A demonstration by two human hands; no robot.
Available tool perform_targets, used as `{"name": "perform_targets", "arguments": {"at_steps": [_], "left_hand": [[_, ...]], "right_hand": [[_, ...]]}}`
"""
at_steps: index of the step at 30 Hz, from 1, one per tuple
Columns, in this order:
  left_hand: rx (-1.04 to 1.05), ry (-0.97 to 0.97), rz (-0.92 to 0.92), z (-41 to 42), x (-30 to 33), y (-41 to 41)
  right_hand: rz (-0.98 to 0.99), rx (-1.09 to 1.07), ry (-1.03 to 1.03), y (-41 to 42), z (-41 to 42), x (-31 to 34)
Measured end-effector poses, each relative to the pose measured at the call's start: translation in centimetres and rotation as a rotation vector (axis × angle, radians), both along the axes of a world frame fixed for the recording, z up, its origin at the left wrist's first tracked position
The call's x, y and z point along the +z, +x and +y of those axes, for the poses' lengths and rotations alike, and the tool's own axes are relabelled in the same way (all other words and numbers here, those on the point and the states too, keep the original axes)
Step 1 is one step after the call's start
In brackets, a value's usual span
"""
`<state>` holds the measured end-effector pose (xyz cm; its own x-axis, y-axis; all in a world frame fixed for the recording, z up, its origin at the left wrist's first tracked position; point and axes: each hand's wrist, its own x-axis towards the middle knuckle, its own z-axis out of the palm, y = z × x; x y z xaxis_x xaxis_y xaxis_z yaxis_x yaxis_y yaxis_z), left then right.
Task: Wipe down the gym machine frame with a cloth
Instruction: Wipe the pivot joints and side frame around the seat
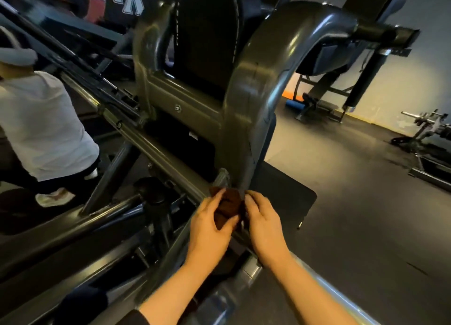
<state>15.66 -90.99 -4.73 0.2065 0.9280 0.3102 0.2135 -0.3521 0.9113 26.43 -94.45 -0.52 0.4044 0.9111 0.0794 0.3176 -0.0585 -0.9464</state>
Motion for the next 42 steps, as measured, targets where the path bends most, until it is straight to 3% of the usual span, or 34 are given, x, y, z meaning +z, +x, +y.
{"name": "perform_targets", "arguments": {"at_steps": [2,4,8,13,16,20,24,31,34,38,42], "left_hand": [[-0.076,0.069,0.204,1.4,-0.6,-0.4],[-0.112,0.106,0.288,2.5,-0.9,-0.4],[0.088,0.117,0.214,5.6,-1.0,-1.1],[0.361,0.076,0.163,11.1,-1.3,-4.4],[0.276,0.167,0.2,11.5,-1.1,-4.1],[0.052,0.272,0.185,8.6,-2.7,-2.9],[0.19,0.197,0.162,13.2,-1.9,-4.2],[0.39,0.123,0.191,22.1,-1.0,-7.1],[0.401,0.119,0.17,21.2,-0.8,-6.0],[0.262,0.166,0.162,16.5,-1.4,-4.1],[0.239,0.089,-0.082,13.7,-0.8,-3.3]], "right_hand": [[-0.33,-0.038,-0.029,-0.1,1.5,-0.9],[-0.482,-0.022,-0.068,-0.4,2.8,-2.0],[-0.649,-0.104,-0.066,-0.5,3.1,-3.3],[-0.844,-0.05,-0.089,-0.4,2.6,-3.8],[-1.012,0.004,0.047,-1.3,3.9,-4.1],[-0.934,0.04,0.232,-3.2,7.2,-2.9],[-1.05,0.125,0.269,-3.8,10.8,-2.0],[-1.189,0.134,0.1,-3.3,13.1,-3.7],[-1.198,0.116,0.119,-3.8,13.2,-3.4],[-1.19,0.12,0.259,-3.7,13.0,-3.3],[-1.108,0.063,0.392,-3.2,12.2,-3.0]]}}
